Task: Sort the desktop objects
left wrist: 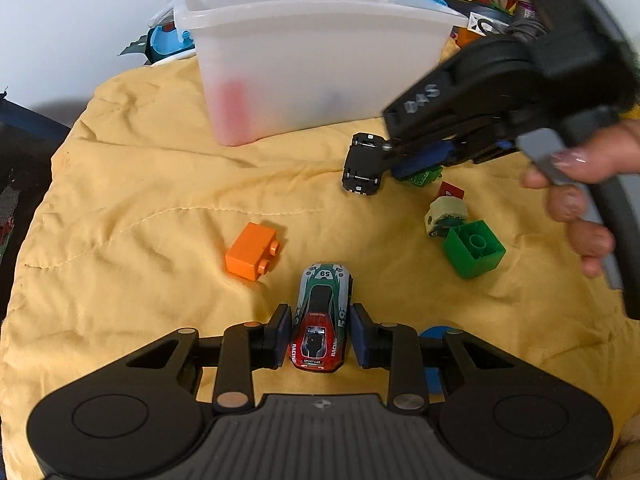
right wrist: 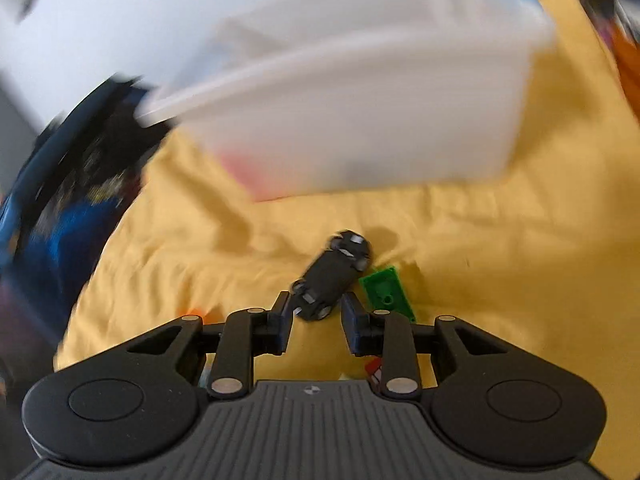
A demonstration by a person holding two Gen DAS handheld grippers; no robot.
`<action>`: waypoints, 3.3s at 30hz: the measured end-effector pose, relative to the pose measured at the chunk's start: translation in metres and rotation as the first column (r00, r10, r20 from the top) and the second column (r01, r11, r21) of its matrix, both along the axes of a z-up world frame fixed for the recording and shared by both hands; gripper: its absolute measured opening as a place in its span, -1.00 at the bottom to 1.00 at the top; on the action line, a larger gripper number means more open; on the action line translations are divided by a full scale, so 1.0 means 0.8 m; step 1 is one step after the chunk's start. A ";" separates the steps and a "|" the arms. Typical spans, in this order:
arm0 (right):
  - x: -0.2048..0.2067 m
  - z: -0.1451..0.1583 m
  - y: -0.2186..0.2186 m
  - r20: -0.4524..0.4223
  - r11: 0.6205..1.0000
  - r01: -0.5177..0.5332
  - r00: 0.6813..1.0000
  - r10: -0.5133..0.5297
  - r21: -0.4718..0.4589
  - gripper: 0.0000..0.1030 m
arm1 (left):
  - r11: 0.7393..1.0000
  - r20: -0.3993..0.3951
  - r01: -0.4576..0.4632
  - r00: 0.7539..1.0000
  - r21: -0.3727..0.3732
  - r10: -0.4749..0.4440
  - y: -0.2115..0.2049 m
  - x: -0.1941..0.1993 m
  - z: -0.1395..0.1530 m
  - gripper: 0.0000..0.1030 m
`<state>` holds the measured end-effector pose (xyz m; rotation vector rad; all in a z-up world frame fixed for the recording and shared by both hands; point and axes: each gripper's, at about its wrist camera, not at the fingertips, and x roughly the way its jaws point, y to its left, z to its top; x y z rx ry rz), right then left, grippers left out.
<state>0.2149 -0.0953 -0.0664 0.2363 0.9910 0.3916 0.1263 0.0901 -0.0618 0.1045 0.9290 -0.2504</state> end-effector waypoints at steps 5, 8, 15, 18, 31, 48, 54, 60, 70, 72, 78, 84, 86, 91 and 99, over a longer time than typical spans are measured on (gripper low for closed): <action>0.023 -0.018 0.004 -0.024 0.998 0.067 0.997 -0.067 0.007 -0.37 | 1.000 -0.002 -0.004 1.000 -0.014 0.004 0.001 0.004 0.001 -0.32; 0.027 -0.019 0.011 0.007 1.000 0.014 1.000 -0.014 -0.012 -0.50 | 1.000 -0.007 -0.008 1.000 -0.016 0.008 0.000 0.006 0.000 -0.33; -0.019 0.037 -0.013 0.139 0.992 -0.108 0.983 0.117 -0.069 -0.64 | 0.999 -0.009 -0.004 1.000 -0.032 0.003 -0.012 0.009 0.001 -0.33; -0.044 0.059 -0.045 0.210 0.980 -0.074 0.971 0.113 -0.184 -0.64 | 1.000 -0.010 -0.011 1.000 -0.013 0.011 -0.023 0.012 -0.001 -0.33; -0.103 0.002 -0.039 0.135 0.779 -0.183 0.936 0.324 -0.599 -0.37 | 0.997 -0.007 -0.052 0.999 0.049 0.053 -0.039 0.015 -0.001 -0.33; -0.056 -0.005 -0.111 0.088 0.830 -0.405 0.878 0.470 -0.384 -0.01 | 0.997 -0.021 -0.073 0.997 0.027 0.073 -0.038 0.016 -0.003 -0.32; -0.075 0.006 -0.108 -0.039 0.941 -0.236 0.971 0.234 -0.241 -0.09 | 0.997 -0.014 -0.077 0.997 0.033 0.077 -0.039 0.015 -0.002 -0.32; -0.101 -0.002 -0.070 0.030 0.903 -0.264 0.956 0.291 -0.339 -0.10 | 0.998 0.009 -0.058 0.998 -0.001 0.058 -0.032 0.005 0.002 -0.37; -0.078 0.063 -0.070 0.167 0.914 -0.190 0.950 0.263 -0.359 -0.36 | 0.998 0.268 -0.037 0.962 -0.058 0.052 -0.011 0.045 0.131 -0.37; -0.067 0.094 -0.067 0.246 0.919 -0.159 0.934 0.259 -0.361 -0.36 | 0.997 0.327 -0.031 0.944 -0.066 0.051 -0.008 0.061 0.160 -0.37; -0.030 0.179 -0.055 0.468 0.941 -0.068 0.854 0.226 -0.330 -0.36 | 1.000 0.452 -0.023 0.892 -0.022 0.030 -0.010 0.121 0.216 -0.36; 0.025 0.194 -0.026 0.526 0.941 -0.020 0.826 0.206 -0.338 -0.35 | 0.999 0.386 -0.053 0.921 0.012 0.044 -0.017 0.198 0.187 -0.36; 0.049 0.182 -0.018 0.506 0.945 0.007 0.846 0.169 -0.327 -0.35 | 0.998 0.312 -0.047 0.950 0.043 0.031 -0.020 0.217 0.159 -0.36; 0.074 0.152 -0.007 0.453 0.945 0.016 0.880 0.142 -0.328 -0.15 | 0.999 0.335 -0.030 0.942 -0.009 0.032 -0.015 0.182 0.150 -0.16; 0.010 0.142 -0.031 0.445 0.974 -0.019 0.887 0.119 -0.224 -0.02 | 1.000 0.364 -0.024 0.931 -0.001 0.022 -0.011 0.063 0.140 0.14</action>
